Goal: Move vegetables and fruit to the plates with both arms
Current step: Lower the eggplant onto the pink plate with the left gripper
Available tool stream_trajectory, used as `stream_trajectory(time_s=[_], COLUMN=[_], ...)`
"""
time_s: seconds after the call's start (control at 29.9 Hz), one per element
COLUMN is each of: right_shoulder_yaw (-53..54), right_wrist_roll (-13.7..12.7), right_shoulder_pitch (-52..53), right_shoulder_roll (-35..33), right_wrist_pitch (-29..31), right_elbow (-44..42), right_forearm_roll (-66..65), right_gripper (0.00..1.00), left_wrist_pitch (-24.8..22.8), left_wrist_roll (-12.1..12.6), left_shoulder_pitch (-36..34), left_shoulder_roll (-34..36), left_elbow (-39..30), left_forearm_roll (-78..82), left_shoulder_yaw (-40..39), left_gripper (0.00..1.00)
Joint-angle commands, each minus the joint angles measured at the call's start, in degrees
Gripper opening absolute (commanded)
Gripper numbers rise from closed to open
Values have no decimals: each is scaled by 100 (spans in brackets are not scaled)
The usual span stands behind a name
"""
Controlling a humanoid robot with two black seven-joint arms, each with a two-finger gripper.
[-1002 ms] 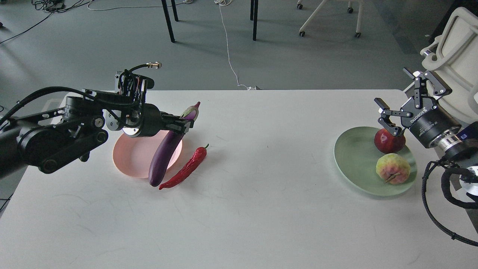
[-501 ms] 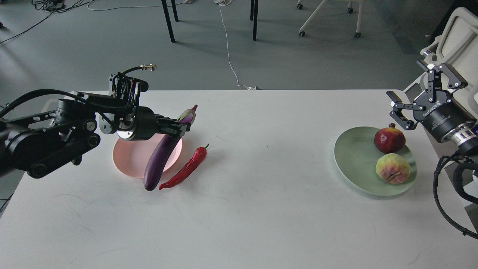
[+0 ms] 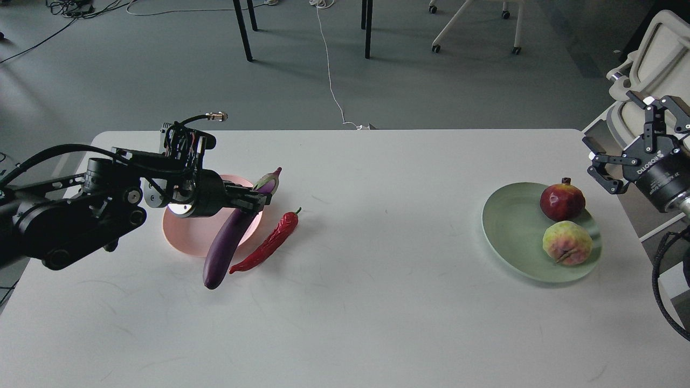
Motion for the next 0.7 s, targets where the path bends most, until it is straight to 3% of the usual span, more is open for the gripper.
stream_trajectory(time_s=[0.0,0.3,0.67], right_shoulder_yaw=[-8,18,-9], right_wrist_roll=[1,1,1], right_shoulder_pitch=[-67,-76,30], right_shoulder_roll=[63,291,502], right_wrist_pitch=[-19,-11,-28], right_elbow=[-38,-3,14], right_forearm_roll=[1,1,-7], right_gripper=[97,97,97], left_wrist_pitch=[0,58,75], left_wrist_roll=[-14,3,-58], left_shoulder_pitch=[52,96,-18], left_shoulder_roll=[24,-274,-407], left_elbow=[-17,-79,536], left_forearm_roll=[-9,298,395], left_shoulder_yaw=[-28,-19,-28], left_gripper=[10,10,11])
